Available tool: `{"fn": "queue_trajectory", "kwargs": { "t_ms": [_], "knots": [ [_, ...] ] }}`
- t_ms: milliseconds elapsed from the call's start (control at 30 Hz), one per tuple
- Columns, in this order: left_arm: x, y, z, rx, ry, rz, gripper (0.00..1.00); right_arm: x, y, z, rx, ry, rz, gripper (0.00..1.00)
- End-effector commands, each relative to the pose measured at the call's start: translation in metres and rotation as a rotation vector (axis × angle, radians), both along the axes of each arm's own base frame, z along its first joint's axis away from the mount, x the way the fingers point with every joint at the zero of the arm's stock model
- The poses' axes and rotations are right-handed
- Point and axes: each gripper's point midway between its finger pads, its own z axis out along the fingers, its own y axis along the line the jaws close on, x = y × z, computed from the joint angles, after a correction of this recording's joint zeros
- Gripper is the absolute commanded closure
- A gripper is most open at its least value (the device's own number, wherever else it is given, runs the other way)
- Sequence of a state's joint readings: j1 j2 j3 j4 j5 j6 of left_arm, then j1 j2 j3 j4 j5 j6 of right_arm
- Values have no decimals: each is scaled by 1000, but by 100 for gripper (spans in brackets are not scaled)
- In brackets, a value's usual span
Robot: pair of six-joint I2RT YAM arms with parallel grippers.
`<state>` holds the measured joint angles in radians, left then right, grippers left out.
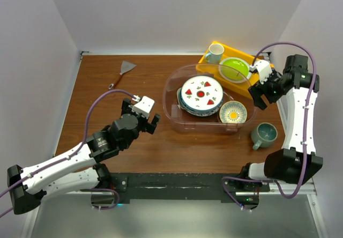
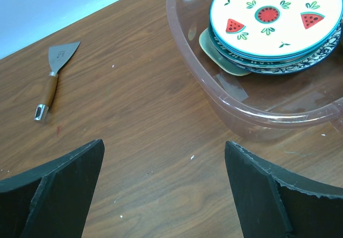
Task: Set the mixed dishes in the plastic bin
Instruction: Pick up the cup at the center of the board.
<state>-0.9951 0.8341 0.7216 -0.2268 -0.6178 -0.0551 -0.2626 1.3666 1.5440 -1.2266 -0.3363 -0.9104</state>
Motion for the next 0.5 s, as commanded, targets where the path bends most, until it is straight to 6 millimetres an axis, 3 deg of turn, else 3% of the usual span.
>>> {"fn": "queue_trajectory", "kwargs": {
  "t_ms": [0, 467],
  "knots": [
    [2, 3, 1, 17, -15, 7, 0, -10, -10, 20, -18, -50, 21, 12],
    [3, 4, 3, 14, -20, 17, 0, -29, -36, 12, -48, -7, 16, 11]
  ]
}}
